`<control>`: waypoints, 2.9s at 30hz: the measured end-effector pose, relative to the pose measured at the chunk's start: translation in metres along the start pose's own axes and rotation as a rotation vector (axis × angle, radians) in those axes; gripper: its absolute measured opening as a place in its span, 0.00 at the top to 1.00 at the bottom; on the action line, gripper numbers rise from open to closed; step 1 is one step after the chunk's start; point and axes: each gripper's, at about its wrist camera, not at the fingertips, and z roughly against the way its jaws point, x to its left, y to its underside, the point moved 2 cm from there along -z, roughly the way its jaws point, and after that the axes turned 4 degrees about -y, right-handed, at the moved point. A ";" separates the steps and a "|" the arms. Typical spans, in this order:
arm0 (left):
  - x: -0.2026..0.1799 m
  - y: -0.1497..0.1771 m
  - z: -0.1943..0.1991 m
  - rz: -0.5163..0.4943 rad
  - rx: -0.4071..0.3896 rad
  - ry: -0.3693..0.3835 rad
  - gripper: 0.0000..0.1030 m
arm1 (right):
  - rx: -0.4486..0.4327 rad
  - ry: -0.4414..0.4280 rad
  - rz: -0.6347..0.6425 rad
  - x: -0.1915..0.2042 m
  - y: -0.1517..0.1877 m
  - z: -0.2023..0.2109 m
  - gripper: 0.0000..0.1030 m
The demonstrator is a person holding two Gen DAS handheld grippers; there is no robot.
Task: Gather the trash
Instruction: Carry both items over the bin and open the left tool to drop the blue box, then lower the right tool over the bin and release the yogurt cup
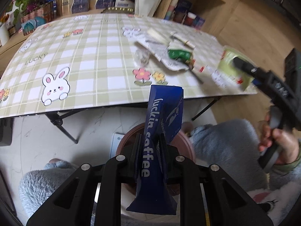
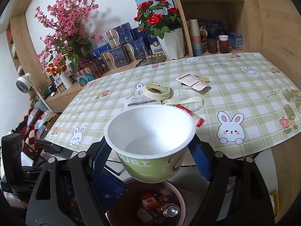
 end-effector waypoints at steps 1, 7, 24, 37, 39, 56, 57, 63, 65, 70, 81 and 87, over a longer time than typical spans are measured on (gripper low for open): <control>0.000 0.000 -0.007 0.001 0.019 0.001 0.82 | -0.001 0.012 0.010 -0.001 0.000 0.001 0.24; -0.003 0.002 -0.044 -0.022 0.102 -0.020 0.82 | -0.002 0.049 -0.028 -0.022 0.003 0.004 0.24; -0.029 -0.010 -0.100 -0.100 0.162 0.009 0.36 | 0.017 0.087 -0.068 -0.047 0.016 0.007 0.24; -0.009 -0.010 -0.004 0.009 -0.229 -0.138 0.06 | 0.053 0.078 -0.041 -0.034 0.022 -0.005 0.24; -0.001 -0.006 0.007 0.043 -0.270 -0.157 0.06 | 0.064 0.069 -0.026 -0.027 0.024 -0.007 0.24; 0.046 0.016 0.028 0.250 -0.337 -0.209 0.06 | 0.303 0.016 0.100 0.030 0.094 -0.053 0.24; 0.049 0.017 0.028 0.260 -0.337 -0.213 0.06 | 0.309 0.015 0.108 0.032 0.095 -0.054 0.24; 0.057 0.019 0.024 0.289 -0.319 -0.214 0.06 | 0.338 0.017 0.128 0.035 0.099 -0.061 0.23; 0.058 0.018 0.023 0.290 -0.313 -0.213 0.06 | 0.347 0.020 0.128 0.033 0.100 -0.061 0.23; 0.058 0.019 0.020 0.296 -0.301 -0.210 0.06 | 0.361 0.022 0.125 0.032 0.102 -0.062 0.23; 0.062 0.021 0.018 0.318 -0.289 -0.197 0.06 | 0.366 0.010 0.134 0.034 0.103 -0.062 0.08; 0.063 0.021 0.016 0.324 -0.281 -0.191 0.06 | 0.366 0.021 0.113 0.028 0.103 -0.063 0.07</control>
